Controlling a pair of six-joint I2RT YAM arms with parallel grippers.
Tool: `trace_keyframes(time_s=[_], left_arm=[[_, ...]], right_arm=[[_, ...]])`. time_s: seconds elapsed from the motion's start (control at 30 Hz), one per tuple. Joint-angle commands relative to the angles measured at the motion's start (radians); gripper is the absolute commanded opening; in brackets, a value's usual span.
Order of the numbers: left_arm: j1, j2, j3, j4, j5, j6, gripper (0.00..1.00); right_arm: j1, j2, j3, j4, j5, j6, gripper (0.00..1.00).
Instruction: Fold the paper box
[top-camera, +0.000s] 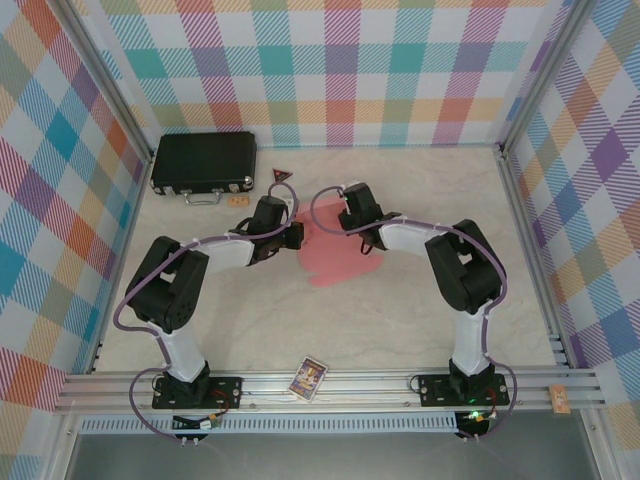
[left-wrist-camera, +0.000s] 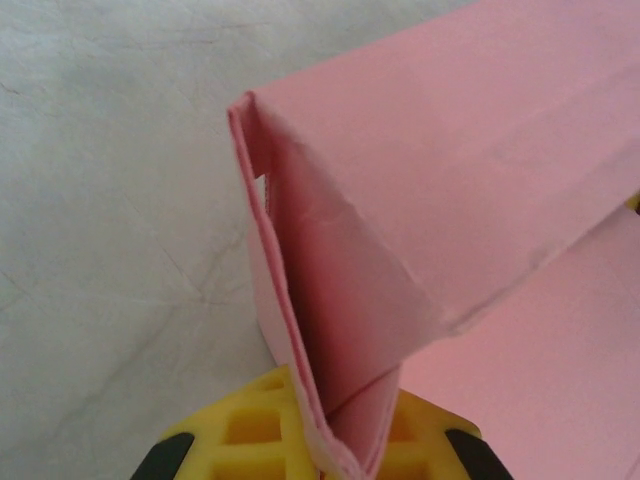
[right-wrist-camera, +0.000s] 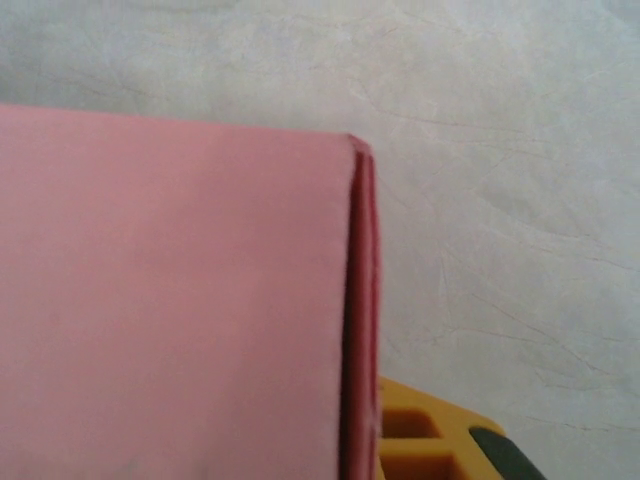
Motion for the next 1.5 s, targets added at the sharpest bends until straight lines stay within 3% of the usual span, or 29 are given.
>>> trace_keyframes(time_s=[0.0,0.23,0.43,0.83,1.13,1.47], left_arm=[[-0.010,-0.035,0.022,-0.037,0.093,-0.039,0.00],[-0.013,-0.019,0.024,-0.031,0.080,-0.037,0.00],[-0.013,0.002,0.034,-0.029,0.037,-0.025,0.00],[-0.015,0.066,0.046,0.040,-0.132,0.006,0.00],[-0.024,0.120,0.082,0.054,-0.166,0.040,0.01],[-0.029,0.129,0.101,0.027,-0.151,0.105,0.01]], right_arm=[[0.019,0.037,0.043,-0.031,0.081,0.050,0.14],[0.052,0.061,0.087,-0.073,0.162,0.115,0.13],[0.081,0.057,0.084,-0.076,0.198,0.076,0.14],[0.094,-0.065,-0.035,-0.099,0.114,0.099,0.16],[0.104,-0.080,-0.074,-0.100,0.059,0.103,0.17],[0.106,-0.090,-0.087,-0.116,0.058,0.121,0.31]])
